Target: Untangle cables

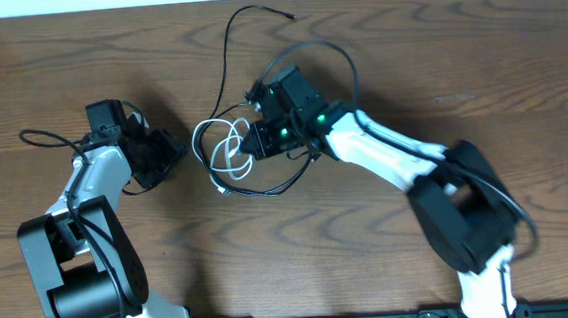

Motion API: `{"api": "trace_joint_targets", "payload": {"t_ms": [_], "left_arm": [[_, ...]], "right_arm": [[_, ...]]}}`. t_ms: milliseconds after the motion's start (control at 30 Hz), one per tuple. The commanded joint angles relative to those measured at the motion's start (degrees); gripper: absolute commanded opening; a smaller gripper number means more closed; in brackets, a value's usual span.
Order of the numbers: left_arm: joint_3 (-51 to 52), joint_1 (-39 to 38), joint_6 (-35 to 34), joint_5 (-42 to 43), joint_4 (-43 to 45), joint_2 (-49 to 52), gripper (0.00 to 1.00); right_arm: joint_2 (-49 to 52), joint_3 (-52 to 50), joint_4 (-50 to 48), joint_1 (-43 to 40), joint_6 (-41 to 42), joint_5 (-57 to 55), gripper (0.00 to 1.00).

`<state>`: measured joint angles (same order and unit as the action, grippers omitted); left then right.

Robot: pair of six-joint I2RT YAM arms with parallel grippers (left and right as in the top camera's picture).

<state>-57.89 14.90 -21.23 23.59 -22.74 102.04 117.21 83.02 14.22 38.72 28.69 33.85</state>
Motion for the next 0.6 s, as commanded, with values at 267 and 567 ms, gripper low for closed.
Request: {"api": "trace_joint_targets", "payload": {"t_ms": [267,567], "left_arm": [[-0.83,0.15,-0.55,-0.70,-0.31,-0.98,0.56],[-0.83,0.15,-0.55,-0.70,-0.31,-0.98,0.56]], "right_arm": [[-14.53,0.07,2.34,1.66,-9.53,-4.35,0.01],[-20.22,0.07,5.77,1.66,-14.53,-4.37,0.01]]}}
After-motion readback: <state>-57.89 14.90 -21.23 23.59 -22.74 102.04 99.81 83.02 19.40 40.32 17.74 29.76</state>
